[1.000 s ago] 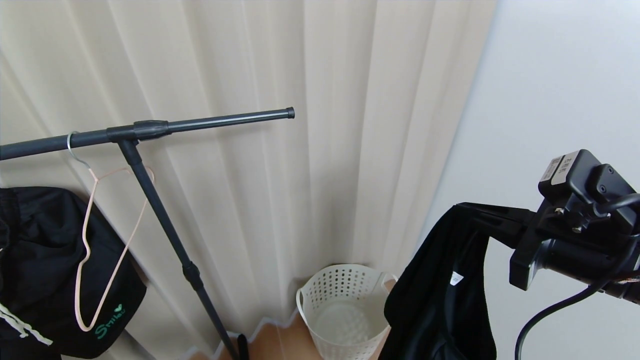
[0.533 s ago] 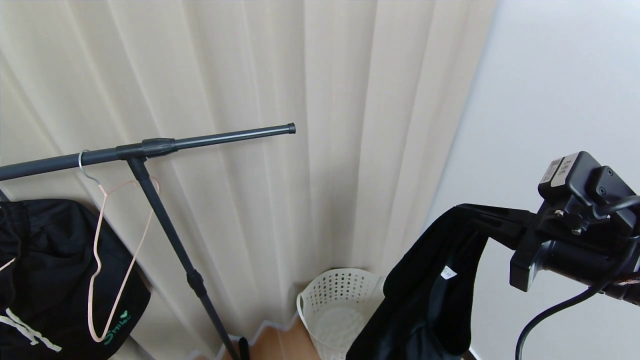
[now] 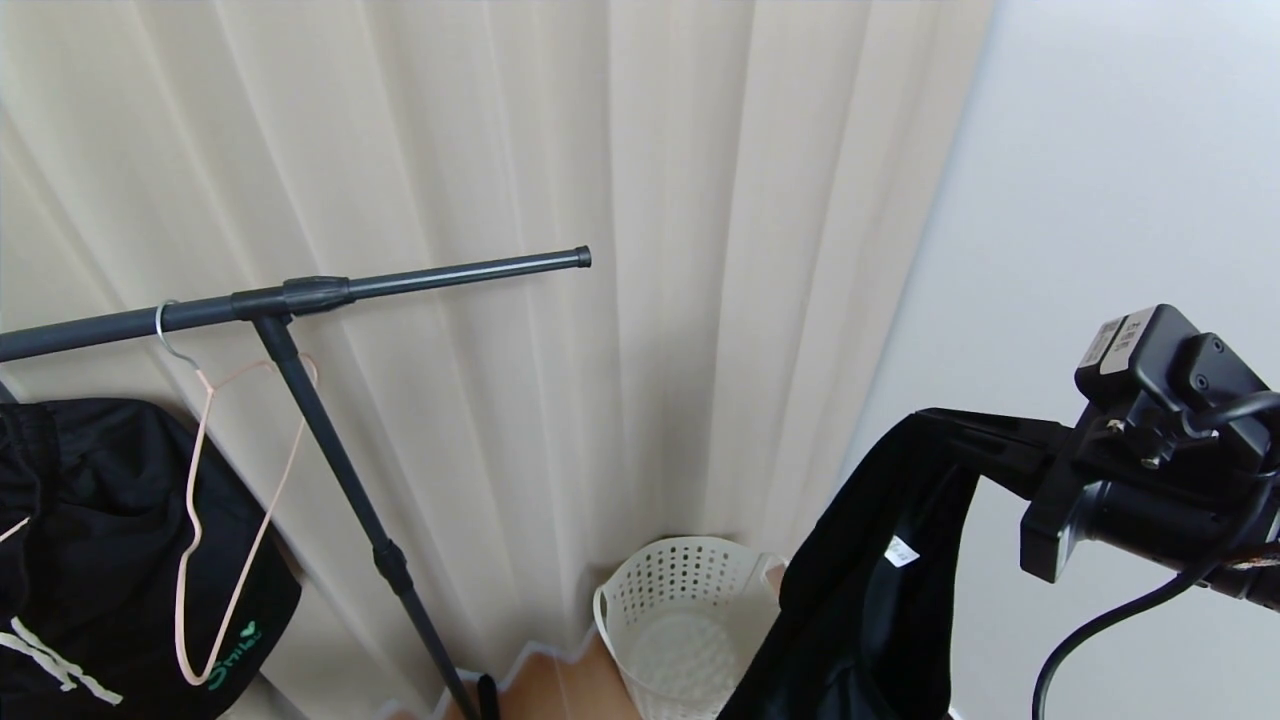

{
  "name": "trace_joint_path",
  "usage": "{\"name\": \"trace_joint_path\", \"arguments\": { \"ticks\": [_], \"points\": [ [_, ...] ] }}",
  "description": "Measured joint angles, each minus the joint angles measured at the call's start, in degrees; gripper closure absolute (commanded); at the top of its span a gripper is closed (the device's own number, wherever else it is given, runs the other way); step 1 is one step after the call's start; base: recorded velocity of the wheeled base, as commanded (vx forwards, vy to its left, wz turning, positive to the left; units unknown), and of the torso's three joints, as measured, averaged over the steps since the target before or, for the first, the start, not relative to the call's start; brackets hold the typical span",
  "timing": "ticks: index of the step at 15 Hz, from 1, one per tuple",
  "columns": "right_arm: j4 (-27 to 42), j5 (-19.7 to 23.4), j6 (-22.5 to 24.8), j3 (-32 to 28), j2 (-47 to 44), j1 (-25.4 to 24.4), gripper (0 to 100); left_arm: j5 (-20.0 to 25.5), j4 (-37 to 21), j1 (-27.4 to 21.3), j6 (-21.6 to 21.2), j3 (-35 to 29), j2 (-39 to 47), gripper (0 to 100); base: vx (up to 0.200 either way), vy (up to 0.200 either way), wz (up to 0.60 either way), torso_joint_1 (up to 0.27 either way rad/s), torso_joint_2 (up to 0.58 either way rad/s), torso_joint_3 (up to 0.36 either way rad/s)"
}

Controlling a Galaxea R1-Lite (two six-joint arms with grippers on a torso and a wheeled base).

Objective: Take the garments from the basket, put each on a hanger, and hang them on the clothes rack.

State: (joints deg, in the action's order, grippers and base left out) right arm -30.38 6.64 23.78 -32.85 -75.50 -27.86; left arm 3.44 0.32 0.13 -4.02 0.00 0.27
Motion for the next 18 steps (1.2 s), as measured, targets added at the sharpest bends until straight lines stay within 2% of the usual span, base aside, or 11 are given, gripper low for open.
{"name": "trace_joint_path", "arguments": {
  "ticks": [7,8,18],
  "points": [
    [0.00,0.02,0.00,-0.02,0.00,0.02,100,-0.02,0.00,0.00,0.77,0.00,0.00,0,0.000,0.000,0.60,0.003,0.00,0.002],
    [-0.02,0.00,0.02,-0.02,0.04,0.02,100,-0.02,0.01,0.00,0.77,0.00,0.00,0,0.000,0.000,0.00,0.000,0.00,0.000],
    [-0.02,0.11,0.00,0.04,0.24,0.11,100,0.00,0.00,0.05,0.79,0.00,0.00,0,0.000,0.200,0.00,0.001,0.00,0.002]
  ]
}}
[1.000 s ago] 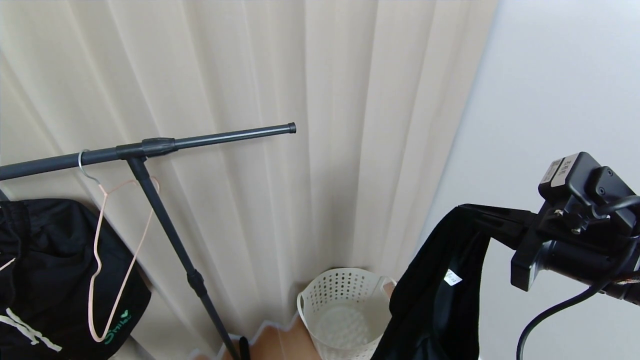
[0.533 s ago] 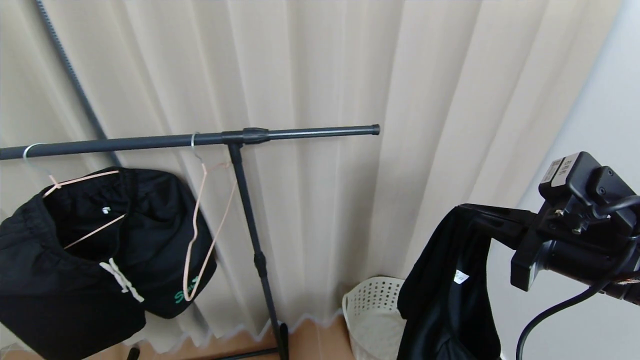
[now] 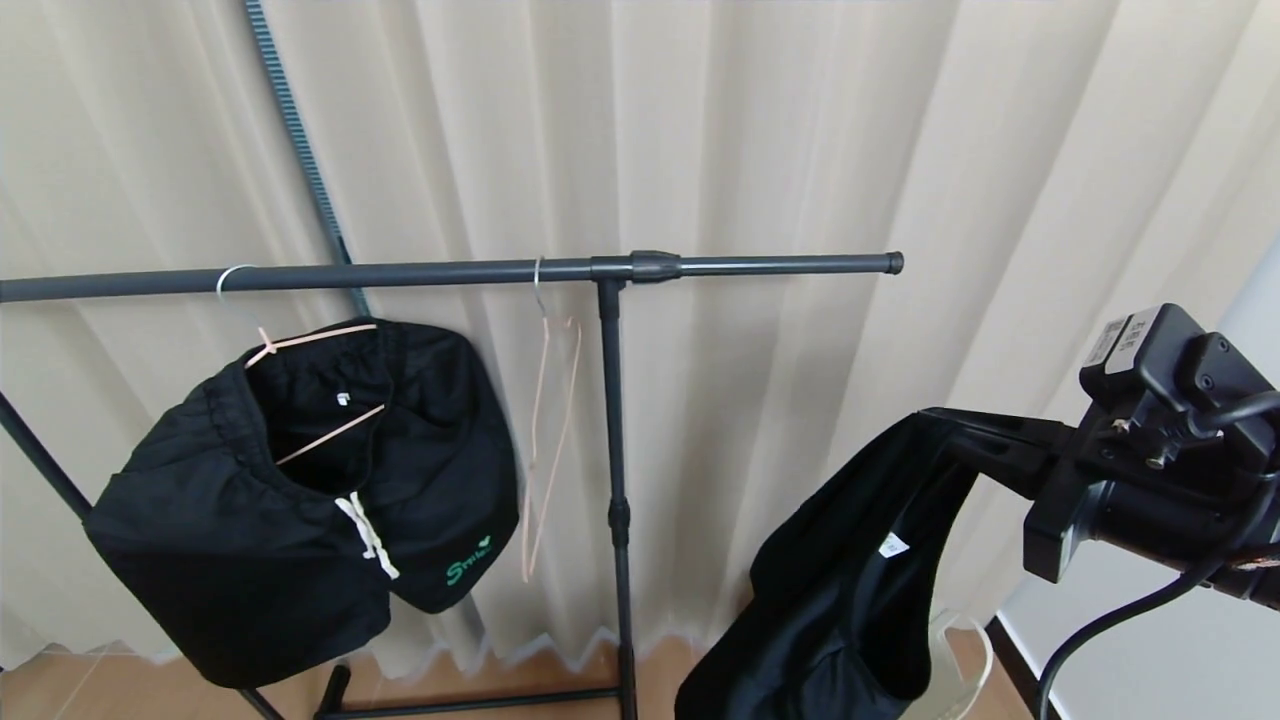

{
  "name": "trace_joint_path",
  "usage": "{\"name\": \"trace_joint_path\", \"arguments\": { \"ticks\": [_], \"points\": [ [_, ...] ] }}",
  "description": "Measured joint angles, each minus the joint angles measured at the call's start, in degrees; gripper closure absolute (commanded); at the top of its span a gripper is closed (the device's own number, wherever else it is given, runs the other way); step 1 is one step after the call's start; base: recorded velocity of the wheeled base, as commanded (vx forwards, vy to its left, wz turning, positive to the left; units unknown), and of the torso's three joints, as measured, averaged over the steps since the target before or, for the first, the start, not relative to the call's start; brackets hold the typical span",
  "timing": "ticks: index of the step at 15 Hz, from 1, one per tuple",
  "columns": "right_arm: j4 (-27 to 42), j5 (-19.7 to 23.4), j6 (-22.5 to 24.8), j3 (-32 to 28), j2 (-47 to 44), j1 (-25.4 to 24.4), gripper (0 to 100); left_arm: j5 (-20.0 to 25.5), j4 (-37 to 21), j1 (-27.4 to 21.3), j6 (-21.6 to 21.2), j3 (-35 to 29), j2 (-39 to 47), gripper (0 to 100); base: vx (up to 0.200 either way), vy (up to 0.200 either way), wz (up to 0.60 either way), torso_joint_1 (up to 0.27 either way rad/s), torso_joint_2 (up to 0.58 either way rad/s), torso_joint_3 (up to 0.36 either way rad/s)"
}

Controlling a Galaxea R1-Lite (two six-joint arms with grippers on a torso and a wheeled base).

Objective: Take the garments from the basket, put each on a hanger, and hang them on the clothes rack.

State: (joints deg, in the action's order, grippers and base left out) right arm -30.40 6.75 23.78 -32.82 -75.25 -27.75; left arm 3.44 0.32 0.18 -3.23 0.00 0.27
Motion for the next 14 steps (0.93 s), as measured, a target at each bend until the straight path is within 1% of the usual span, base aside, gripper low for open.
{"name": "trace_joint_path", "arguments": {
  "ticks": [8,10,14],
  "points": [
    [-0.02,0.00,0.00,0.11,0.23,-0.04,100,0.06,0.01,0.00,0.00,0.00,0.00,0,-0.200,0.000,0.00,0.002,0.00,0.005],
    [-0.02,0.00,0.00,0.27,0.23,-0.01,100,0.01,0.00,-0.05,0.74,0.00,0.00,0,0.000,0.200,0.00,0.002,0.01,0.005],
    [0.02,0.00,0.02,0.32,0.26,-0.04,100,0.00,0.00,-0.11,0.83,0.00,0.00,0,0.000,0.200,0.00,-0.002,0.00,0.004]
  ]
}}
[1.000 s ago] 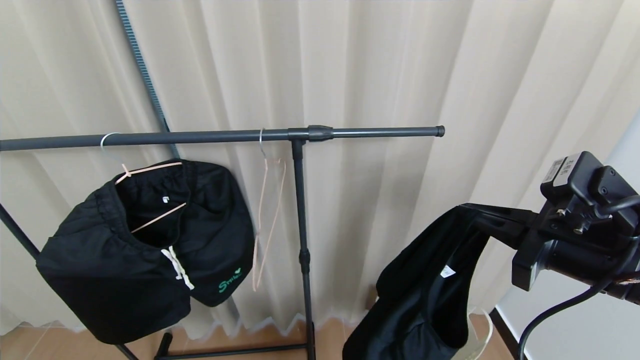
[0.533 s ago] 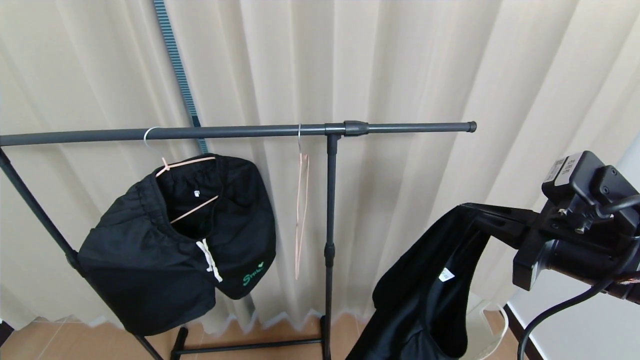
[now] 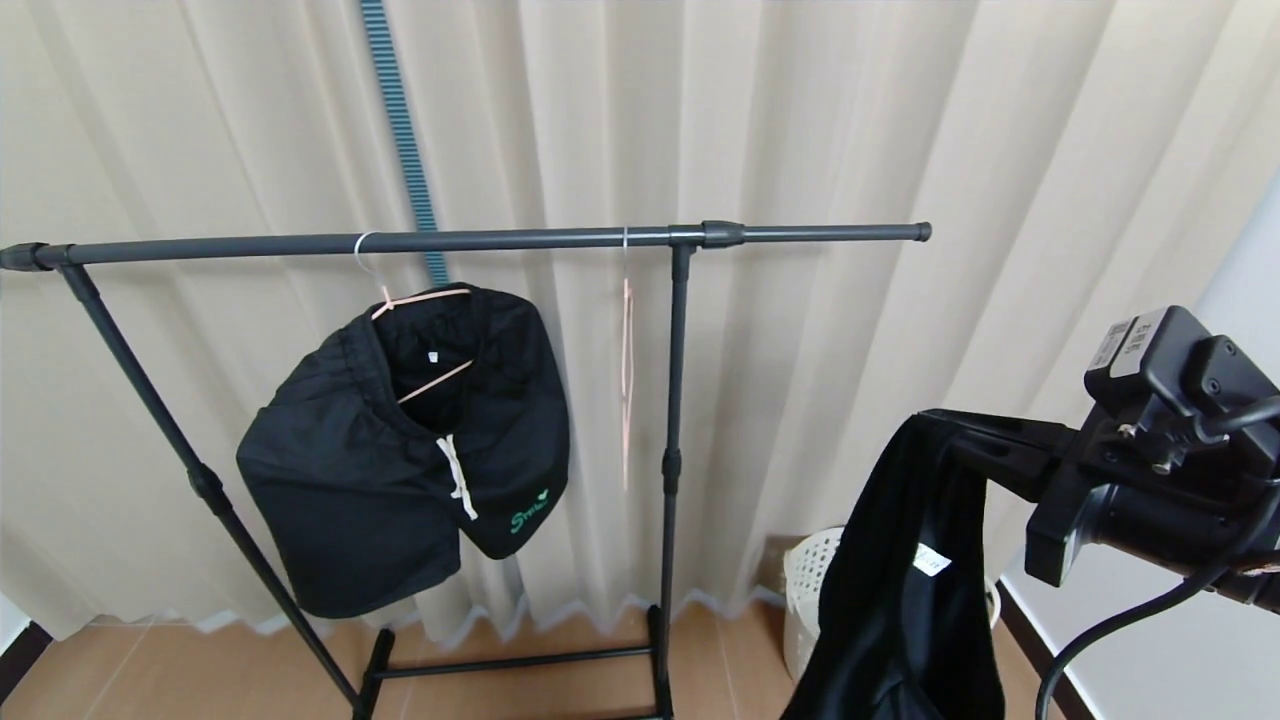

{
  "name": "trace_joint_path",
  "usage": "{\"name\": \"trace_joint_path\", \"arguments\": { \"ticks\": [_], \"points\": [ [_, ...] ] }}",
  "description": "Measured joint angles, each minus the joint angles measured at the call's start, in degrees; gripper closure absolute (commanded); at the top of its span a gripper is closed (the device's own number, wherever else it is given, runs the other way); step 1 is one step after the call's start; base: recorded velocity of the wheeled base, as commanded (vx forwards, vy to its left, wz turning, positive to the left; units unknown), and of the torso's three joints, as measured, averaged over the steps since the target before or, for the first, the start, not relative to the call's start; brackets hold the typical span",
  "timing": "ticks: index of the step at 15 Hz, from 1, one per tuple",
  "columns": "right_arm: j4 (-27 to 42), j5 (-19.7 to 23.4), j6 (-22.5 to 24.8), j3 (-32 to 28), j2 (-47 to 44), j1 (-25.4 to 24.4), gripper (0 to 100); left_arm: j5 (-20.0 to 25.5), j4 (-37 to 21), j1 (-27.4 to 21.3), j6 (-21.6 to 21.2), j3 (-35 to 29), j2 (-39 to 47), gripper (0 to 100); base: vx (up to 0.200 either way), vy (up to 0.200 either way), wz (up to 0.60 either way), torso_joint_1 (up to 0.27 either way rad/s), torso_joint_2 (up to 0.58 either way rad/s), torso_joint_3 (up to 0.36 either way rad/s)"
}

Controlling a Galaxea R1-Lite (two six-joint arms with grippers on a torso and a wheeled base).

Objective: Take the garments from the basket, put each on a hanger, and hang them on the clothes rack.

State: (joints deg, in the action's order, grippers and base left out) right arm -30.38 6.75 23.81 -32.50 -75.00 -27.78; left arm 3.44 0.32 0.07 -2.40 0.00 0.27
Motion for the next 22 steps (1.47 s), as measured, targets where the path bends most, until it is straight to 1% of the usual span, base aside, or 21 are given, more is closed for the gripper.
{"name": "trace_joint_path", "arguments": {
  "ticks": [4,16,20,22],
  "points": [
    [0.00,0.00,-0.02,0.00,-0.06,0.00,100,-0.02,0.00,0.09,0.05,0.00,0.00,0,0.000,0.200,0.00,0.006,0.00,0.000],
    [0.00,0.00,-0.02,0.06,-0.09,0.04,100,0.00,0.01,0.11,0.02,0.00,0.00,0,-0.200,0.000,0.00,0.004,0.00,0.002],
    [-0.02,-0.02,-0.02,0.12,-0.16,0.04,100,-0.43,0.04,0.11,0.27,0.00,0.00,0,0.000,0.000,0.00,0.000,0.00,0.000],
    [0.17,-0.30,-0.02,0.10,-0.33,0.06,100,-0.44,-0.05,0.06,-1.07,0.00,0.04,0,0.000,0.000,0.00,0.000,0.00,0.000]
  ]
}}
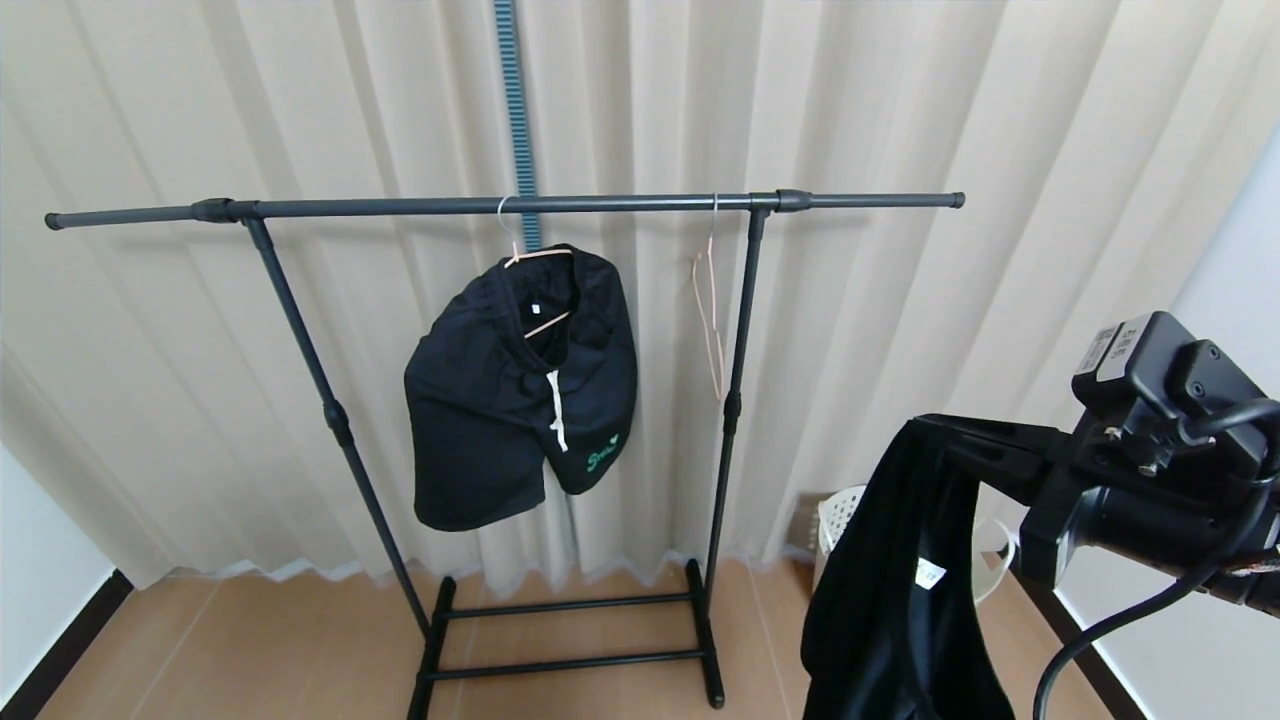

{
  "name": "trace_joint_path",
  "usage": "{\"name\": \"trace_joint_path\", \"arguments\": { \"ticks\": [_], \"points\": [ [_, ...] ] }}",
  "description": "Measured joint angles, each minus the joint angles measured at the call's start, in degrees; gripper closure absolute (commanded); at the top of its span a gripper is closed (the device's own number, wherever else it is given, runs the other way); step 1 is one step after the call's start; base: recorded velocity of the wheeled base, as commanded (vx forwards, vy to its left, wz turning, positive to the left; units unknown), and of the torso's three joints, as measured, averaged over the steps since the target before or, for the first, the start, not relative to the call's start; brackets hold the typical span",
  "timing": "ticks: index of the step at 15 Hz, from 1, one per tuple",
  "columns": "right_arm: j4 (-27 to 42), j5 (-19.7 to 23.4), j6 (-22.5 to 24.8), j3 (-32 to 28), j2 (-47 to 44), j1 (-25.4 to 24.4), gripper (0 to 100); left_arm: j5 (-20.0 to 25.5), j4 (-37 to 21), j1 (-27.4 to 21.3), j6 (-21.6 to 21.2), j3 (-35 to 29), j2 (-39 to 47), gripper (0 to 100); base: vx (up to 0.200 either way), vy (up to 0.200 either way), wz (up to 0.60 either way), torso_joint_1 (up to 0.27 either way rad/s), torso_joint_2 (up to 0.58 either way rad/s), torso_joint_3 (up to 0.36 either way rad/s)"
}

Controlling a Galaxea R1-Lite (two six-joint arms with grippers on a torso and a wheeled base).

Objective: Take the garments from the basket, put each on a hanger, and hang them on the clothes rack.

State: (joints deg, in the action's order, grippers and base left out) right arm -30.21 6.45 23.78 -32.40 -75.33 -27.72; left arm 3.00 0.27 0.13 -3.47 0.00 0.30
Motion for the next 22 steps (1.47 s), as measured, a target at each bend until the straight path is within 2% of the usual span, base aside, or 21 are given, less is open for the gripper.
{"name": "trace_joint_path", "arguments": {
  "ticks": [4,6,7,9,11,13,15,17,18,22],
  "points": [
    [0.16,-8.06,-0.48,-1.02,-1.90,-1.93,100,-1.12,-0.09,1.62,-3.22,-0.02,4.40,0,0.000,0.000,0.00,0.000,0.00,0.000],
    [0.32,-12.69,-4.19,-3.69,-4.39,-4.78,100,0.01,0.09,2.36,-2.55,-1.84,11.35,0,0.000,0.000,0.00,0.000,0.00,0.000],
    [0.76,-13.59,-5.50,-4.94,-5.55,-5.96,100,0.52,-0.06,2.39,-0.51,-3.74,15.73,0,0.000,0.000,0.00,0.000,0.00,0.000],
    [1.55,-15.29,-7.03,-9.29,-9.37,-7.85,100,1.07,-0.09,-1.10,7.94,-11.41,27.26,0,0.000,0.000,0.00,0.000,0.00,0.000],
    [1.63,-16.13,-7.53,-15.20,-14.77,-8.77,100,-0.33,-1.50,-9.20,18.58,-22.24,40.29,0,0.000,0.000,0.00,0.000,0.00,0.000],
    [1.66,-17.47,-9.31,-22.88,-20.63,-9.35,100,-2.68,-2.86,-19.04,25.88,-32.99,53.11,0,0.000,0.000,0.00,0.000,0.00,0.000],
    [1.58,-20.21,-14.32,-27.03,-25.20,-11.47,100,-4.61,-3.83,-27.25,30.87,-42.97,65.51,0,0.000,0.000,0.00,0.000,0.00,0.000],
    [1.85,-24.37,-19.33,-27.55,-27.37,-13.81,100,-5.29,-3.94,-31.42,34.62,-48.87,75.13,0,0.000,0.000,0.00,0.000,0.00,0.000],
    [1.94,-27.16,-20.44,-27.58,-28.17,-15.38,100,-5.42,-3.77,-32.49,36.36,-50.80,80.01,0,0.000,0.000,0.00,0.000,0.00,0.000],
    [1.89,-30.37,-20.86,-27.49,-30.10,-19.30,100,-6.30,-2.84,-36.32,40.84,-53.77,93.57,0,0.000,0.000,0.00,0.000,0.00,0.000]
  ]
}}
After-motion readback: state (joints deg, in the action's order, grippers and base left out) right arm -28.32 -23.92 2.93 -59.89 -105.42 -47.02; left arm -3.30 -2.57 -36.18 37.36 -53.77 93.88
